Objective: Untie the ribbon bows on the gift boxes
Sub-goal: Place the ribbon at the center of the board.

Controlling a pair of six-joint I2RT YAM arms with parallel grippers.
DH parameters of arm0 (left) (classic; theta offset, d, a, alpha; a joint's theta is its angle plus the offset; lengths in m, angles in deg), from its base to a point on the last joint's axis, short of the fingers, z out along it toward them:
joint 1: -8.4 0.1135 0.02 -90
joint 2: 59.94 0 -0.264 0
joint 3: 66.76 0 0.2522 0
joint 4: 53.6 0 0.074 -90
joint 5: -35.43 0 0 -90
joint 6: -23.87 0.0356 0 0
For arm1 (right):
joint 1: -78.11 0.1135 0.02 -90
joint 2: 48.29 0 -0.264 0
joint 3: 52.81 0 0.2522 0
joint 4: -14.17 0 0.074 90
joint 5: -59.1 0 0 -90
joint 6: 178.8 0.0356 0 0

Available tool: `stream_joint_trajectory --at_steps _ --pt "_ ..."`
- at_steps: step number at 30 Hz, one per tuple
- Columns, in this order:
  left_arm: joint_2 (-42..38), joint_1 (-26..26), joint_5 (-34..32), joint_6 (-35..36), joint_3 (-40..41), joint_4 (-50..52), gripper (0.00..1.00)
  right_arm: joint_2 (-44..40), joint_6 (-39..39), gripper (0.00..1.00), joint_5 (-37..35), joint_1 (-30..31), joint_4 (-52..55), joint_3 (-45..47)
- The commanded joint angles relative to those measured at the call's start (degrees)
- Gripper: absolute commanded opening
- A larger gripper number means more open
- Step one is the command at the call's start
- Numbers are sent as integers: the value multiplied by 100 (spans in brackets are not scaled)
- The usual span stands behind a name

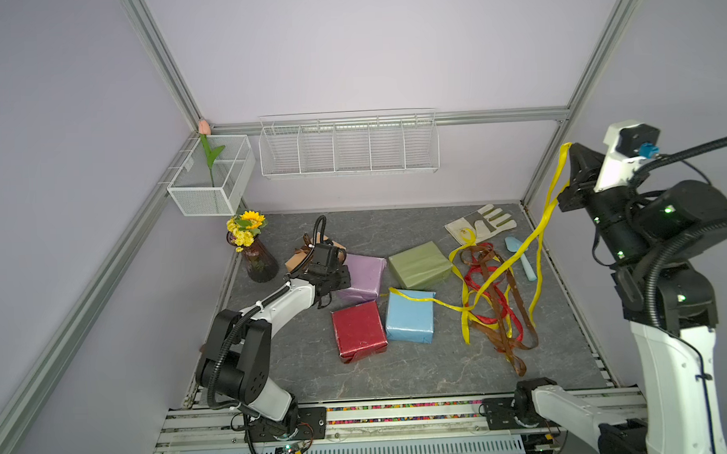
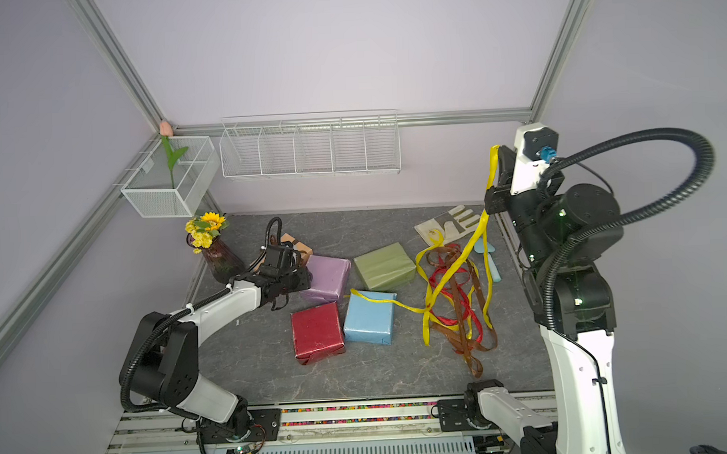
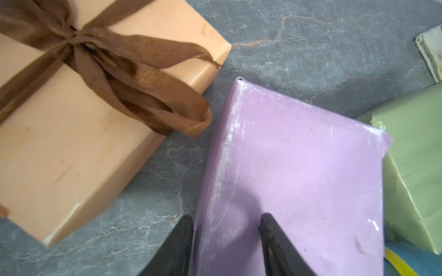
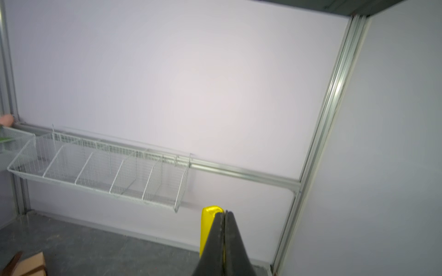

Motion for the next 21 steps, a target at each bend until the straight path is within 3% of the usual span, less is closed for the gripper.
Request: stream_joint_trajectory --at_steps 1,9,18,19,21 --pt "-279 26 -84 48 -165 351 49 70 486 7 -314 -152 5 909" --pt "-880 28 -59 65 -361 605 55 670 1324 7 -70 -570 281 2152" --pt "-1168 26 108 20 -509 872 60 2624 1753 8 240 -703 1209 2050" --pt "-1178 26 117 17 -509 896 60 2838 1790 14 206 -702 1314 1977" --pt "-1210 27 96 48 -509 966 60 3184 1813 46 94 -696 1569 1816"
